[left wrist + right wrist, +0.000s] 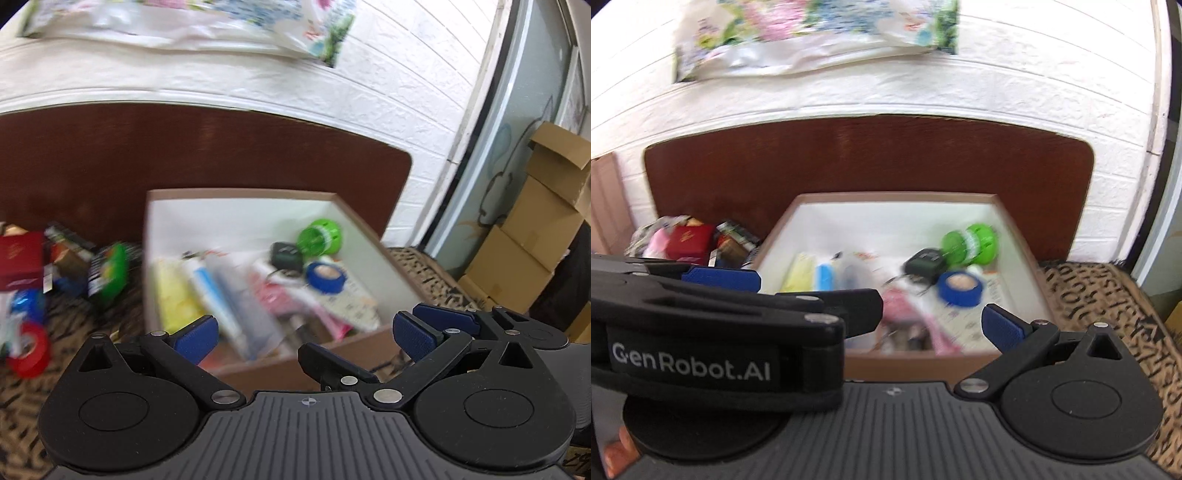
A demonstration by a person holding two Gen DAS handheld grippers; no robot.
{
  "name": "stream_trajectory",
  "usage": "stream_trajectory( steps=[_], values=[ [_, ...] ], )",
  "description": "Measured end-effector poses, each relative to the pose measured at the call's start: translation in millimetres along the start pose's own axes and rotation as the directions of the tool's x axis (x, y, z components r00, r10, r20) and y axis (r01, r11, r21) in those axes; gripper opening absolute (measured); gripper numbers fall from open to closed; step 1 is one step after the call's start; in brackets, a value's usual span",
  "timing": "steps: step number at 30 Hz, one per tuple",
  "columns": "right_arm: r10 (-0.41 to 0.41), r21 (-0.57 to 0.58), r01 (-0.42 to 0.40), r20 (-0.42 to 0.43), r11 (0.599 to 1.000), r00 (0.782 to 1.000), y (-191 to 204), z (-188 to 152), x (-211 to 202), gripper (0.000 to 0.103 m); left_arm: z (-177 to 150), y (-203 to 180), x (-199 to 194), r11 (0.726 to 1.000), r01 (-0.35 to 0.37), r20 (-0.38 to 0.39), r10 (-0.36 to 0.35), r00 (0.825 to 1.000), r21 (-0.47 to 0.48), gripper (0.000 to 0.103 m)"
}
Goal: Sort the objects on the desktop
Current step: 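Open the left gripper to release the device and withdraw from the box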
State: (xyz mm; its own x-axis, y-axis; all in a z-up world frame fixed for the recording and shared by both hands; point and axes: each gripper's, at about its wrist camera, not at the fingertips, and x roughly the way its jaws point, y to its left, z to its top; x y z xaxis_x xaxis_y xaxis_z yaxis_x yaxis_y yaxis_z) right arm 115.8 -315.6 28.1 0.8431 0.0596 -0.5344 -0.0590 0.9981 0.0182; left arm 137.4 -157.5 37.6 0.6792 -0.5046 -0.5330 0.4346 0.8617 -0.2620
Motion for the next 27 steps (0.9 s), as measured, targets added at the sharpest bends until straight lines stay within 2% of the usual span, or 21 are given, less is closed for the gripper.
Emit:
stream_trajectory(
  steps=[7, 16, 27],
  values=[
    [0.085, 0.008, -0.085, -0.016, 0.996, 0.996, 61, -34, -16, 0.103, -45, 41, -57, 0.992, -0.125, 0.015, 0.126, 0.992, -0.034, 0.103],
    [0.192, 0.033, -0.190, -0.076, 0.981, 0.978, 127, -61, -14, 0.103, -79, 84, -102, 0.962, -0.269, 0.003, 0.269, 0.963, -0.049, 0.103],
    [0.247, 0.035, -0.245, -0.110, 0.969, 0.963, 175, -78, -16, 0.103, -102, 109, -131, 0.935, -0.349, -0.016, 0.349, 0.937, -0.059, 0.103]
  ],
)
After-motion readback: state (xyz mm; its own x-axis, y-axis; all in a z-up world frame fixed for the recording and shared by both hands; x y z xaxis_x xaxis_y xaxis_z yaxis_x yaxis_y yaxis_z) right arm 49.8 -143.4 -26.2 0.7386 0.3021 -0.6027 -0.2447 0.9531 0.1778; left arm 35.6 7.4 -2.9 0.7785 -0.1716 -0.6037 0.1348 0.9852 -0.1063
